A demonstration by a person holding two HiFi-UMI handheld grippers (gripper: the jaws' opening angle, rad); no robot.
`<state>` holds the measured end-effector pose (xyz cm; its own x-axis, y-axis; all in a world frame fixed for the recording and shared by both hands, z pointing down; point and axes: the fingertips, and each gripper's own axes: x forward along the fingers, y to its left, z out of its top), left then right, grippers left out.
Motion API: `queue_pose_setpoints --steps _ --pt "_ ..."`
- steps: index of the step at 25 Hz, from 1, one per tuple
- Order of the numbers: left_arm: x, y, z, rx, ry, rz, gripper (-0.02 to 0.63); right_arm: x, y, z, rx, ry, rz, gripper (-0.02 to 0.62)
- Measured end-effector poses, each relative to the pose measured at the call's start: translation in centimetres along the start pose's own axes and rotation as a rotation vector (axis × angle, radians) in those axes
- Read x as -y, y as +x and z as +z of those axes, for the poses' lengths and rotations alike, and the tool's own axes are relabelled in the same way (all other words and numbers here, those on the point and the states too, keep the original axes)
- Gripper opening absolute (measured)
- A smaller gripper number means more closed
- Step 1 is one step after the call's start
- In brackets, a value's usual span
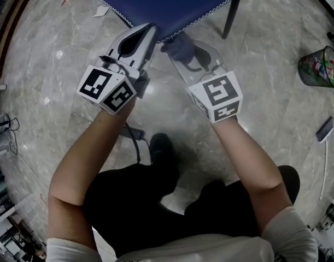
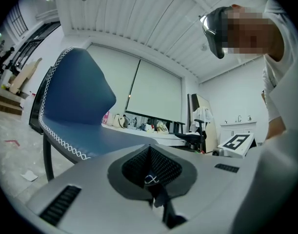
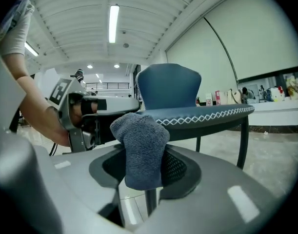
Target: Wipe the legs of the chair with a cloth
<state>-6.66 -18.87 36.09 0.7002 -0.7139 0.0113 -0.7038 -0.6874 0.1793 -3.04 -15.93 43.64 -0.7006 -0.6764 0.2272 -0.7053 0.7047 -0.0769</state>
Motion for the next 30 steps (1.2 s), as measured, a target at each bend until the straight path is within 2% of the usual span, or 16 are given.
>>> queue_pose_setpoints --steps 7,23,30 --pt "1.2 0.2 0.1 -0.013 0.024 -0.016 0.005 -0.5 -1.6 1.2 0.035 0.008 0.015 0.158" --pt "1.0 0.3 -0.3 -0.018 0.006 0.015 0.006 0.4 -3.4 2.1 0.066 0.007 -0.009 0.156" --pt "1.0 0.1 -0.2 -0.018 0.036 0.025 0.006 0.2 -3.7 2.0 0.065 0.006 -0.009 0.156"
